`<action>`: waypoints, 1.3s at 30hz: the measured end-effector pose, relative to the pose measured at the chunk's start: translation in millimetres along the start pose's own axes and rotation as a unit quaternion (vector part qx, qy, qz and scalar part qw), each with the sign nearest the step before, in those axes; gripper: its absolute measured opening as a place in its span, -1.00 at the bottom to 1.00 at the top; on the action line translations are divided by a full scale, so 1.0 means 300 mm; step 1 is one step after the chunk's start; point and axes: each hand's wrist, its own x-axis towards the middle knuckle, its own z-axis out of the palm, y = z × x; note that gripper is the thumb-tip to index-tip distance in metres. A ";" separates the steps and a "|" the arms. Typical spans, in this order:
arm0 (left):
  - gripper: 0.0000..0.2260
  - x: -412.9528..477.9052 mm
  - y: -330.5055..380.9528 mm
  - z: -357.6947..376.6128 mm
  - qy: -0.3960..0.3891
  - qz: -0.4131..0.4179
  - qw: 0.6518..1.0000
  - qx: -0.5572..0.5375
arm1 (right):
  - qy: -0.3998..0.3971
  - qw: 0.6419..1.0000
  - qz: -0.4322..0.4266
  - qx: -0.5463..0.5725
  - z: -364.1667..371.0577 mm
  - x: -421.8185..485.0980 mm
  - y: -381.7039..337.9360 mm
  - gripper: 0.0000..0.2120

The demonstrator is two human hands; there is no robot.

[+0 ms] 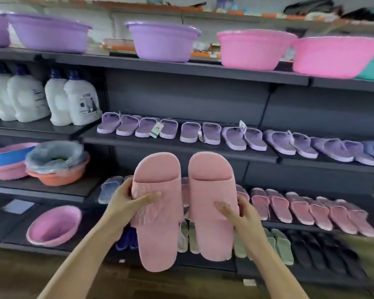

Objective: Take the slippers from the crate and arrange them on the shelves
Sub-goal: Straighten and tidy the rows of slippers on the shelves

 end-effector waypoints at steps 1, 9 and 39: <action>-0.23 0.007 -0.011 0.068 -0.016 -0.001 1.000 0.006 | 0.010 1.000 0.002 -0.004 -0.067 0.000 0.013 -0.38; -0.34 0.088 -0.046 0.548 -0.117 -0.016 0.993 0.020 | 0.114 0.993 0.039 -0.019 -0.495 0.009 0.117 -0.42; -0.51 0.537 -0.116 1.871 -0.264 -0.056 0.963 0.003 | 0.285 0.955 0.077 -0.043 -1.591 0.437 0.321 -0.39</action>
